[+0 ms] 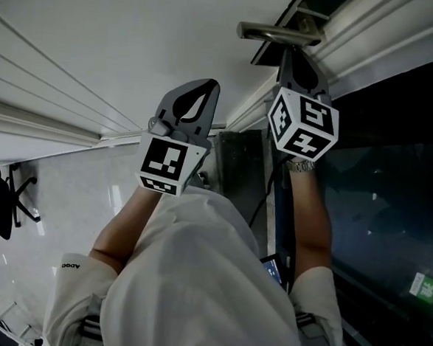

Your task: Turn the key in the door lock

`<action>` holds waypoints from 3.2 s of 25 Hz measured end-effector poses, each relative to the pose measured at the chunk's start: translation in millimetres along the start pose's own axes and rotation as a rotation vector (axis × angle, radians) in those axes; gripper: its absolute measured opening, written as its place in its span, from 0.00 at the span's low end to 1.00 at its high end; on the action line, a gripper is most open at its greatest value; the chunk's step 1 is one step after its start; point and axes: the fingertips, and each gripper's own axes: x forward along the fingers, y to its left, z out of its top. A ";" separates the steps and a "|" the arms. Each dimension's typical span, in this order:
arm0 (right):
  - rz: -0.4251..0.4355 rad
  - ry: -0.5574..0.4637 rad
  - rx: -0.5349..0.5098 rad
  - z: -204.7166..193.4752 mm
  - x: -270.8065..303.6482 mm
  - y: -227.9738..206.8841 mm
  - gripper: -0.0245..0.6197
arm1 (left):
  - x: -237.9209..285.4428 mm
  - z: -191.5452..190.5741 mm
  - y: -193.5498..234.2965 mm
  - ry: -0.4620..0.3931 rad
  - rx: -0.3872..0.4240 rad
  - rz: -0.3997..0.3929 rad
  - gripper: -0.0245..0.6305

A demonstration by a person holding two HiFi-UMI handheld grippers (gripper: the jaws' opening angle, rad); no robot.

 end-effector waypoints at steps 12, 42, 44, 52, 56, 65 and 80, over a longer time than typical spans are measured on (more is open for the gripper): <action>0.205 0.019 0.841 -6.1 -0.8 -9.8 0.06 | -7.3 3.8 -6.1 -0.006 -0.005 -0.008 0.05; -0.179 0.011 -1.160 -7.8 -3.3 14.5 0.24 | -5.4 -2.0 -7.8 0.011 -0.003 -0.017 0.05; -0.186 0.007 -1.220 -9.2 0.2 16.0 0.24 | -4.1 -1.9 -7.8 0.012 0.000 -0.019 0.05; -0.226 0.026 -1.180 -10.5 3.8 11.4 0.20 | -0.9 -3.0 -10.3 0.020 0.001 -0.024 0.05; -0.212 0.015 -1.050 -8.0 2.8 10.6 0.19 | -0.9 -3.6 -8.9 0.021 -0.003 -0.016 0.05; -0.099 0.010 -0.540 -3.3 3.0 6.8 0.18 | 4.0 -5.1 -11.7 0.023 -0.011 -0.018 0.05; 0.110 0.030 0.251 -8.6 3.9 -2.2 0.06 | 9.8 -6.0 -17.1 0.029 -0.007 -0.033 0.05</action>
